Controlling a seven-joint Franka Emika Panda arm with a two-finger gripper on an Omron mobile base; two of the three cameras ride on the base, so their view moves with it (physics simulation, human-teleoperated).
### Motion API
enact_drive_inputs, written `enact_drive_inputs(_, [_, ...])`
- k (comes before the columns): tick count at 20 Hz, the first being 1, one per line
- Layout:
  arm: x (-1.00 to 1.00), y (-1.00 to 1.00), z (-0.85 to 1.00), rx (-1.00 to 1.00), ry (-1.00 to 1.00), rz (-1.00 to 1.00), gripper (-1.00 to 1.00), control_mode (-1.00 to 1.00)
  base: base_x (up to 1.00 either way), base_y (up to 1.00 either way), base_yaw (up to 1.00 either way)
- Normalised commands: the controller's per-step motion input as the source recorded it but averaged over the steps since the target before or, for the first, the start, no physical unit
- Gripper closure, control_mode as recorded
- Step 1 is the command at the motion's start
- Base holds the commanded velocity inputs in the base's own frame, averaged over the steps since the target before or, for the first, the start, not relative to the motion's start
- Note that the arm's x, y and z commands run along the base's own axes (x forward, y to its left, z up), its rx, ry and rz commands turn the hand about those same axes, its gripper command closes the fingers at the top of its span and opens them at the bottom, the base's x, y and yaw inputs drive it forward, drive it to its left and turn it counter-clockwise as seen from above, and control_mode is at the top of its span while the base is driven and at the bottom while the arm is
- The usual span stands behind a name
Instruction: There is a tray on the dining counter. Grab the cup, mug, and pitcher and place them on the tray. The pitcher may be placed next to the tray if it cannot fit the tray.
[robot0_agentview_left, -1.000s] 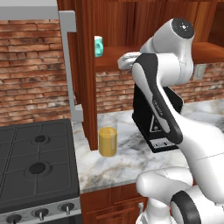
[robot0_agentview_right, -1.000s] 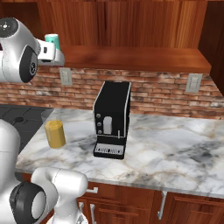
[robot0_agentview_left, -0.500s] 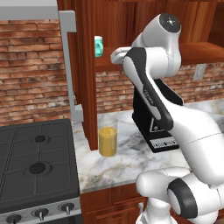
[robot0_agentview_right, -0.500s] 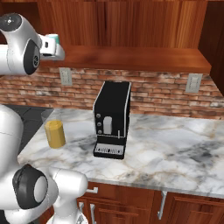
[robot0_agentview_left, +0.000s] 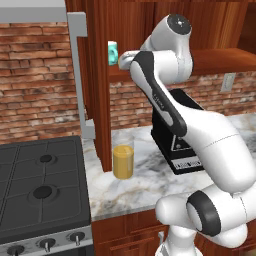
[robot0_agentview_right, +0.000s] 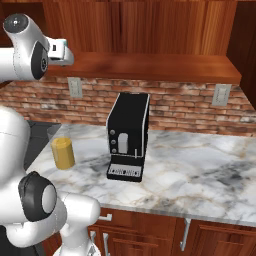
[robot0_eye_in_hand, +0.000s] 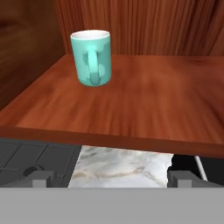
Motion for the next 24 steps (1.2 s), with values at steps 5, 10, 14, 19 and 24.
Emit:
enact_drive_inputs(5, [0.32,0.10,0.00,0.00,0.00,0.00,-1.00,-1.00,0.00,0.00,0.00])
enact_drive_inputs(10, [0.30,0.09,0.00,0.00,0.00,0.01,-1.00,-1.00,0.00,0.00,0.00])
enact_drive_inputs(14, [0.33,0.15,0.00,0.00,0.00,0.00,-1.00,-1.00,0.00,0.00,0.00])
enact_drive_inputs(19, [0.39,0.15,0.00,0.00,0.00,0.00,-1.00,-1.00,0.00,0.00,0.00])
enact_drive_inputs(24, [0.31,0.12,0.00,0.00,0.00,0.01,-1.00,-1.00,0.00,0.00,0.00])
